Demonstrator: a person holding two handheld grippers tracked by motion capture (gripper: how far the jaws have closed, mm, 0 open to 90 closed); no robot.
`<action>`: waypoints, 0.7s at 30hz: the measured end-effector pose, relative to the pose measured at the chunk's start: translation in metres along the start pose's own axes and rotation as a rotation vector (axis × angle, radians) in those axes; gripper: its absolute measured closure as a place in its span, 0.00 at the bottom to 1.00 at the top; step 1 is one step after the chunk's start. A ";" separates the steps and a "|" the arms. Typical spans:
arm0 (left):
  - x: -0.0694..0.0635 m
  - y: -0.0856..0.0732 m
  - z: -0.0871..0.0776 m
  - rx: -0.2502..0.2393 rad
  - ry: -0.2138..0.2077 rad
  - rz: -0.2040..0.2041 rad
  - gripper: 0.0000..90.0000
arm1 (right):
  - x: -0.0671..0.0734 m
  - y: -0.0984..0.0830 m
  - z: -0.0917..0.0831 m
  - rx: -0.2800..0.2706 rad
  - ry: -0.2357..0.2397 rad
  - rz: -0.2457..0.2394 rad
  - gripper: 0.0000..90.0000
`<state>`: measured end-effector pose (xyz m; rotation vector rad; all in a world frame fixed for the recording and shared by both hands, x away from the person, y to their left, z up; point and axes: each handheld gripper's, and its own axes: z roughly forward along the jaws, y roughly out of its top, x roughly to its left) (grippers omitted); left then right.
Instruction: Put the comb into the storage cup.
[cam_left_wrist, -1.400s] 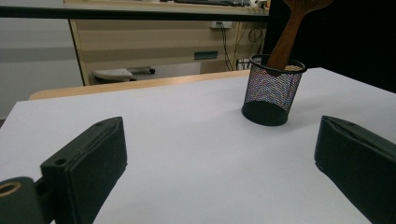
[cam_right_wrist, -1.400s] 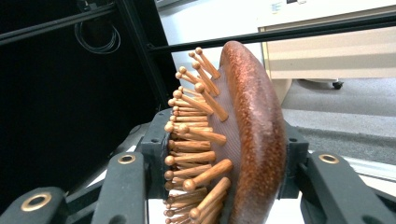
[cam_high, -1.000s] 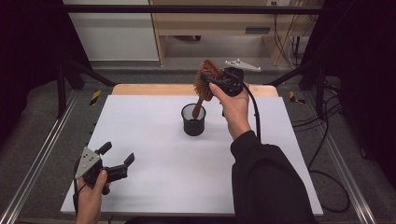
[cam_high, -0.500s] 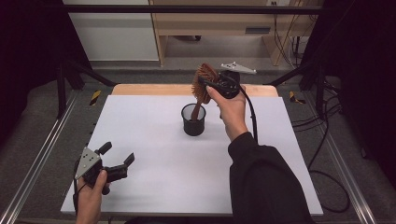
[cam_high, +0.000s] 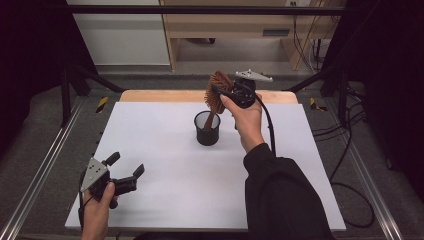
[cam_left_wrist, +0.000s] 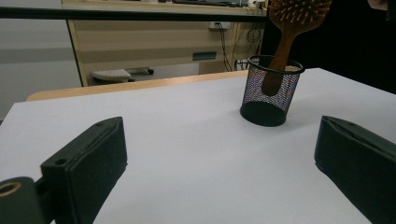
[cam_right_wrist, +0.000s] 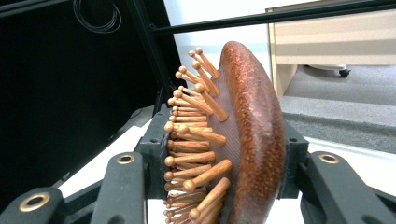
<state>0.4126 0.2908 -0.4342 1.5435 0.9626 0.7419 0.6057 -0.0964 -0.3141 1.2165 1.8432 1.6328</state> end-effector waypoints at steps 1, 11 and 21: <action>0.000 0.000 0.000 0.000 0.000 0.000 0.03 | 0.001 0.000 0.001 0.003 0.001 0.002 0.56; 0.001 0.000 0.000 -0.003 -0.001 -0.001 0.03 | 0.004 -0.007 0.011 0.028 0.011 -0.003 0.56; 0.001 0.000 0.000 -0.003 -0.001 -0.001 0.03 | 0.003 -0.017 0.019 0.049 0.013 0.014 0.56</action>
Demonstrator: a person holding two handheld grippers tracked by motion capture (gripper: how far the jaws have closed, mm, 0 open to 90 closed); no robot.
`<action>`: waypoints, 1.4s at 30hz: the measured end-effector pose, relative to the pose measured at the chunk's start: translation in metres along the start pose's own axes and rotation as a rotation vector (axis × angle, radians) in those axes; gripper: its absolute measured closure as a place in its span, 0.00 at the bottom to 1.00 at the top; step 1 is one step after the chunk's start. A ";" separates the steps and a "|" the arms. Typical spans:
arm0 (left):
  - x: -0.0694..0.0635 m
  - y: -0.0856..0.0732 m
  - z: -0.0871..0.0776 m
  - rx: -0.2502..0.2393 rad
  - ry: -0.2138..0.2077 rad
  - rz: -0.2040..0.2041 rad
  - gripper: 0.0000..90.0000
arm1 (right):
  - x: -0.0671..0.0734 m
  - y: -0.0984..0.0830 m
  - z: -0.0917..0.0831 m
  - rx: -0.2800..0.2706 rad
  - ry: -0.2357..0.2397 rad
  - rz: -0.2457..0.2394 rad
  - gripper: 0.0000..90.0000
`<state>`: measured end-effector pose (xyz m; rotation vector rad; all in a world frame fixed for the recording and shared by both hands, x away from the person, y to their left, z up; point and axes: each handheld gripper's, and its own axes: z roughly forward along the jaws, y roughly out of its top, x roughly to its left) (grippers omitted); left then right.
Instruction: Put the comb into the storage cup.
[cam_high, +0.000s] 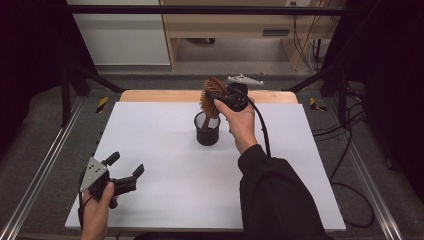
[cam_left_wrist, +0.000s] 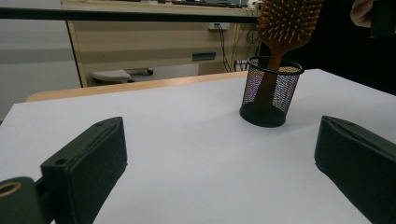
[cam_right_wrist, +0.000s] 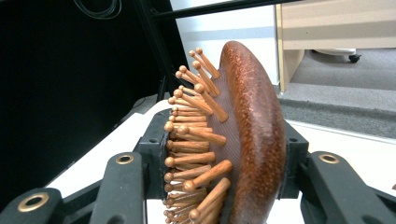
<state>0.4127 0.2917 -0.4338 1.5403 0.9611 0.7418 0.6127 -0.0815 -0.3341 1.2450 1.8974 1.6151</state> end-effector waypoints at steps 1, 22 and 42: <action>0.000 0.000 0.000 -0.001 0.000 0.000 0.03 | 0.000 -0.001 0.001 0.003 -0.001 0.001 0.56; 0.002 0.001 -0.002 -0.021 0.004 0.002 0.03 | -0.001 -0.006 0.008 0.014 0.019 0.026 0.56; 0.002 0.001 -0.002 -0.024 0.002 -0.003 0.03 | -0.014 -0.005 0.019 0.015 -0.011 0.042 0.53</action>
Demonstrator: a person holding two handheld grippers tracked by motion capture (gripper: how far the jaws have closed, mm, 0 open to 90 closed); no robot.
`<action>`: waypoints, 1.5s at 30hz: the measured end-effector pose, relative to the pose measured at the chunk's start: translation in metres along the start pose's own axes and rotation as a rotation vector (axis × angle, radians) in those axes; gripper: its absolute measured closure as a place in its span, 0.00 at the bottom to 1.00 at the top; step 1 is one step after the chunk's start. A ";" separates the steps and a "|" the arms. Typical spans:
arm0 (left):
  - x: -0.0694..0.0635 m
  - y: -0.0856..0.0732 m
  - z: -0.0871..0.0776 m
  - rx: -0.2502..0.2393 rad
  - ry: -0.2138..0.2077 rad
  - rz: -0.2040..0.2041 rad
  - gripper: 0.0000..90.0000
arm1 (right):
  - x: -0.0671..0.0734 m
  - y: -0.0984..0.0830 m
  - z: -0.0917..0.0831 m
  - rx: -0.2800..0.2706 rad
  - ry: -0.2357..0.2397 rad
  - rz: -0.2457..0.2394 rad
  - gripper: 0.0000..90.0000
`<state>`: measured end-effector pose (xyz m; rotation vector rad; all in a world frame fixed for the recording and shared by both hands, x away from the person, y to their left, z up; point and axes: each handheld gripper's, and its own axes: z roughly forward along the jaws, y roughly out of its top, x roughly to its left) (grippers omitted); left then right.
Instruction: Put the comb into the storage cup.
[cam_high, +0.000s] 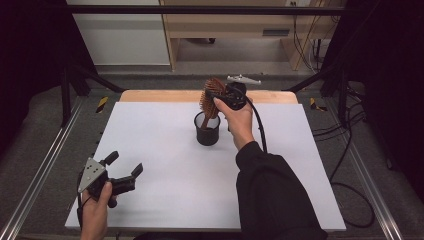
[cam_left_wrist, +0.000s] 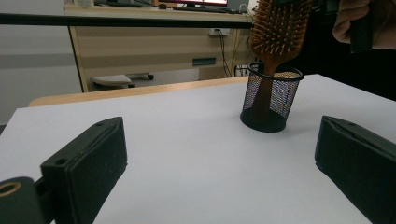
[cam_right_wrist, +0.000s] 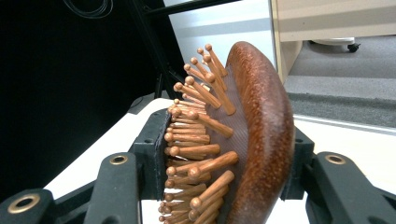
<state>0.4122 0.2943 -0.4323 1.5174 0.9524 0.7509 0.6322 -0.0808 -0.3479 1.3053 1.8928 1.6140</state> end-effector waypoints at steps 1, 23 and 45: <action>0.000 0.000 0.000 0.000 0.000 -0.001 0.03 | -0.001 0.000 0.000 0.003 0.000 0.000 0.52; 0.003 0.000 -0.001 -0.014 0.022 0.001 0.03 | -0.012 0.001 -0.001 0.030 -0.020 0.017 0.50; 0.003 0.000 -0.001 -0.010 0.022 0.001 0.03 | -0.018 0.001 -0.001 0.041 -0.036 0.026 0.48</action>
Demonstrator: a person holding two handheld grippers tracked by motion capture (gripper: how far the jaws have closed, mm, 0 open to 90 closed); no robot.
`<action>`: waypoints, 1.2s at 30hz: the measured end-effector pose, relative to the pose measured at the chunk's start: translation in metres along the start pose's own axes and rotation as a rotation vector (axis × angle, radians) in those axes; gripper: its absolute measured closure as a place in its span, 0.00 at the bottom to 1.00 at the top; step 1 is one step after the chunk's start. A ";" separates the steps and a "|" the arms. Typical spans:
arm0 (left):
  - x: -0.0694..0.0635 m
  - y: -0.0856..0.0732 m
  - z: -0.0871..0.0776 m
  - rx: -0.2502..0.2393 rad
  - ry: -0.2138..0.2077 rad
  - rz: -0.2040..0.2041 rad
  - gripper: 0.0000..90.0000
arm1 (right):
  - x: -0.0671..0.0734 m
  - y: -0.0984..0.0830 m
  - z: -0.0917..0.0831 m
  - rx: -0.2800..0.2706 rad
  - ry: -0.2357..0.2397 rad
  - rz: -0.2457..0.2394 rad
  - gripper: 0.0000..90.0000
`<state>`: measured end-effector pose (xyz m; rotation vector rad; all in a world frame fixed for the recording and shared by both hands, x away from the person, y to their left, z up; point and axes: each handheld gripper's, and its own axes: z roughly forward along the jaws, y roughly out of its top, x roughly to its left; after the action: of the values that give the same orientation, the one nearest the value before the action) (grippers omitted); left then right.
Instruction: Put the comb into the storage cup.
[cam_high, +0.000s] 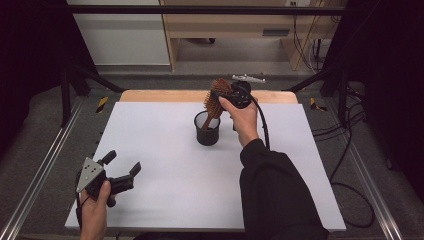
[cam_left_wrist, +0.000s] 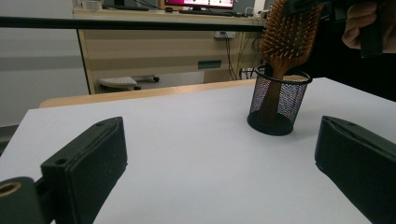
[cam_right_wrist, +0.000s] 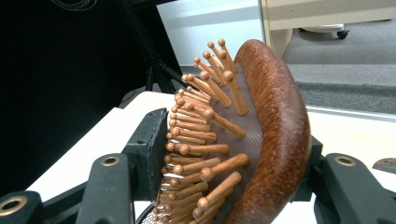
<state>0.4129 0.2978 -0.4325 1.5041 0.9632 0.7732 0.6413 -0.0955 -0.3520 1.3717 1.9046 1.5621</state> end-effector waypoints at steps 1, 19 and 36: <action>0.000 0.000 0.000 0.000 0.000 0.000 0.03 | 0.000 0.000 0.000 0.001 -0.001 0.000 0.48; -0.001 0.000 0.001 0.003 -0.005 0.002 0.03 | -0.001 0.000 0.000 0.005 -0.008 0.002 0.46; -0.001 0.000 0.001 0.004 -0.006 0.002 0.03 | -0.003 -0.001 -0.001 0.023 -0.023 -0.006 0.43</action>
<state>0.4132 0.2967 -0.4328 1.5107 0.9592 0.7678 0.6422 -0.0987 -0.3533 1.3857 1.9177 1.5194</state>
